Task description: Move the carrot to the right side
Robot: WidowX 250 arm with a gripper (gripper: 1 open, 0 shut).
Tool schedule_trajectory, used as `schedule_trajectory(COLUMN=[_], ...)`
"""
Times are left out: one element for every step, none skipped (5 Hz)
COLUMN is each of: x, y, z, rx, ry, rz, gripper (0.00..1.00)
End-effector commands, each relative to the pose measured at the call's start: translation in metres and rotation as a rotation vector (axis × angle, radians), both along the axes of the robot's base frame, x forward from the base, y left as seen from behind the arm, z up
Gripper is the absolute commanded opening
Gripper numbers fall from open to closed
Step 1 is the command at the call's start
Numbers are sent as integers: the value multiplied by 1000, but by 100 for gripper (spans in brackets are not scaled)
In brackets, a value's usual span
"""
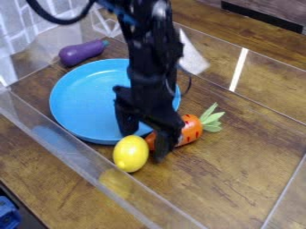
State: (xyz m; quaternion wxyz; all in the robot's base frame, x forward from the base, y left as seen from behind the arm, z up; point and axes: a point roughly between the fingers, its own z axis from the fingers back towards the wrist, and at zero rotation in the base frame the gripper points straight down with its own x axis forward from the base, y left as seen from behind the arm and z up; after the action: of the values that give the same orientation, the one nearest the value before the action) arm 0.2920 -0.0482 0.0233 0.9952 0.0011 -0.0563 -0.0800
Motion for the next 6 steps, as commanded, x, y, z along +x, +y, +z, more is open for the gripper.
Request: schedule_trajectory(x=[6, 7, 10, 13, 12, 11], y=[-1, 3, 7, 20, 34, 34], z=[5, 6, 8, 22, 31, 20], rx=[0, -10, -16, -18, -15, -11], ry=[-36, -40, -43, -49, -48, -37], rz=[-48, -85, -125, -161, -199, -199], gripper=[0, 0, 0, 0, 0, 100])
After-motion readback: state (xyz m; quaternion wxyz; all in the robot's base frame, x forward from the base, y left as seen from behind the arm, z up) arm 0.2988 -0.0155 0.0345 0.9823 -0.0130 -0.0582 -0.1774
